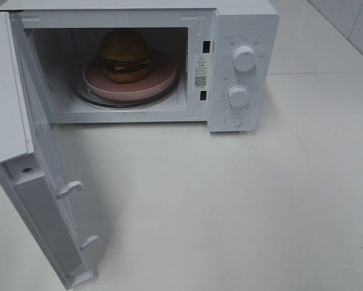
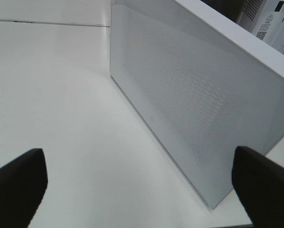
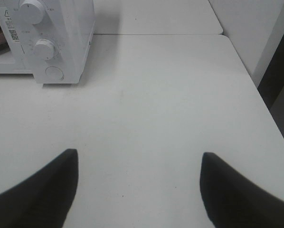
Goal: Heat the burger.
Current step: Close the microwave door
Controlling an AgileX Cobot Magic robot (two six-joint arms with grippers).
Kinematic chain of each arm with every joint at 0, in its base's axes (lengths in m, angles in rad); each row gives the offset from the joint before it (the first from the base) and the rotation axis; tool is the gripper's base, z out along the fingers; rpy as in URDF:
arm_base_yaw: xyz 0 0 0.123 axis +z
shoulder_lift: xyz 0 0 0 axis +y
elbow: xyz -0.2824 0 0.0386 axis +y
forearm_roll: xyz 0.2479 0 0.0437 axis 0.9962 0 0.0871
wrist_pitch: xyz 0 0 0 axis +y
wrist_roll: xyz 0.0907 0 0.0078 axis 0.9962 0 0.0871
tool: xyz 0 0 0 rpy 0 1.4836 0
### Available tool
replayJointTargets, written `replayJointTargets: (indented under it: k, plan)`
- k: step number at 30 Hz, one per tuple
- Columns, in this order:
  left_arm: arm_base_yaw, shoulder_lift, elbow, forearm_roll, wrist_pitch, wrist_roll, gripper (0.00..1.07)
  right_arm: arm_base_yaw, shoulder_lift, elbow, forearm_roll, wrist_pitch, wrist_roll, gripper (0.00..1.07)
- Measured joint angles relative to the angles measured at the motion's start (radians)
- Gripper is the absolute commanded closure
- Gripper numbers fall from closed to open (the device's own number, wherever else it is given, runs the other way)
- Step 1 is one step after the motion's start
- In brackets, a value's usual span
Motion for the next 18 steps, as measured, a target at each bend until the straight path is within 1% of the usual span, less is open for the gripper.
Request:
replayJointTargets:
  k: [18]
  plan:
    - [0.000, 0.000, 0.000, 0.000, 0.000, 0.000, 0.09, 0.000, 0.000, 0.000, 0.000, 0.000, 0.000, 0.39]
